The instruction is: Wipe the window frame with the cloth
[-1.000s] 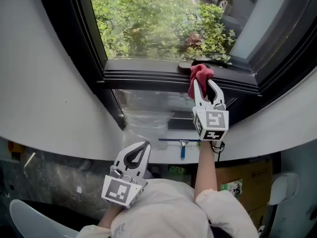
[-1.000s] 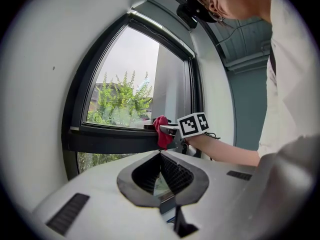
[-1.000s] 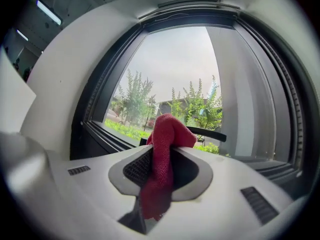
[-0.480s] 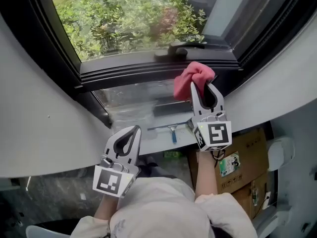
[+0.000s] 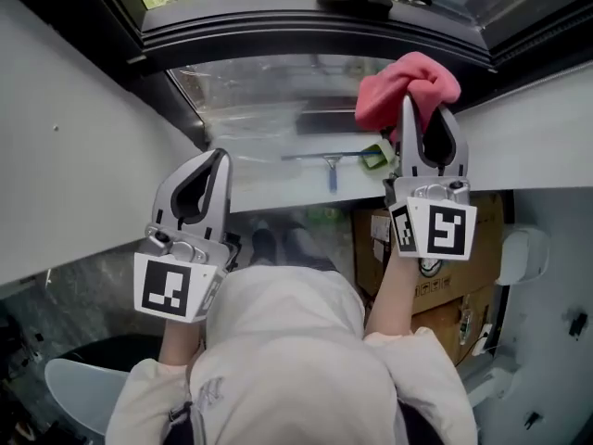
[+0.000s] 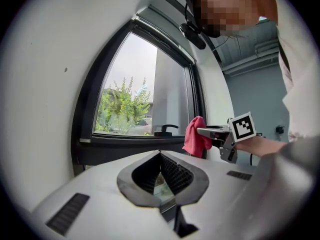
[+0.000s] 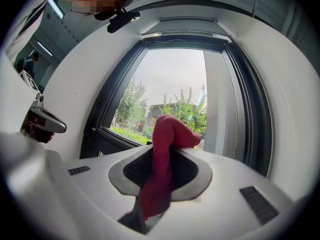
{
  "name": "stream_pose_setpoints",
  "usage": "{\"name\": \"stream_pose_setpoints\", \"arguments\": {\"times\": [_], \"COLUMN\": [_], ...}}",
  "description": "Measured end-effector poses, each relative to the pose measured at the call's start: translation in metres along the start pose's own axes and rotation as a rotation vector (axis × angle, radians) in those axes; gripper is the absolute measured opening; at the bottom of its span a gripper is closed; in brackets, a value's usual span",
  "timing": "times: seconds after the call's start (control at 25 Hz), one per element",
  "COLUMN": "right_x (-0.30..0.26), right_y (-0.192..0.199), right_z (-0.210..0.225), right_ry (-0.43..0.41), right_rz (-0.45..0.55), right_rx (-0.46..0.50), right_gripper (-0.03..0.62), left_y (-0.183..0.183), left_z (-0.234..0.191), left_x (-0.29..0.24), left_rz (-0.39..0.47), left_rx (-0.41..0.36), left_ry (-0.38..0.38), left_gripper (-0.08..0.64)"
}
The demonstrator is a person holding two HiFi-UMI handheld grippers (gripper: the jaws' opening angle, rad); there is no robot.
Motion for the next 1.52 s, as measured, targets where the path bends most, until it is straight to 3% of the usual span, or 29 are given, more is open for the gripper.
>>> {"name": "stream_pose_setpoints", "arguments": {"times": [0.16,0.48,0.88,1.2,1.52], "right_x": [-0.002,-0.018,-0.021,-0.020,-0.017], "right_y": [0.006,0.022,0.032,0.028,0.007], "right_z": [0.011,0.067,0.136,0.136,0.145], "right_ry": [-0.015,-0.089,-0.112,-0.112,-0.030], "right_rz": [0.000,0.006,0.056,0.037,0.032], "right_rx": [-0.004,0.001,0.019,0.041,-0.014], "right_gripper": [0.090,0.089,0.091,0.090,0.089], "left_y": [0.001,-0.007,-0.015,-0.022,-0.025], "left_z": [0.012,0.051,0.106,0.096,0.075], "left_x": [-0.006,-0.044,-0.086,-0.087,-0.089], "left_rz": [0.003,0.006,0.022,0.039,0.046], "left_rx": [-0.009,-0.016,-0.063,-0.070,-0.052], "left_ry": [-0.016,-0.124,-0.164,-0.175,-0.123], "left_gripper": [0.008,0.008,0.008,0.008,0.008]}}
Point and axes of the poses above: the fingertips, and each gripper's own axes: x backward along the fingers, z to its right, y out of its underside, the point moved 10 cm from there along x, backward along the fingers, and after that the axes turned 4 degrees about y, right-handed, at the moved point
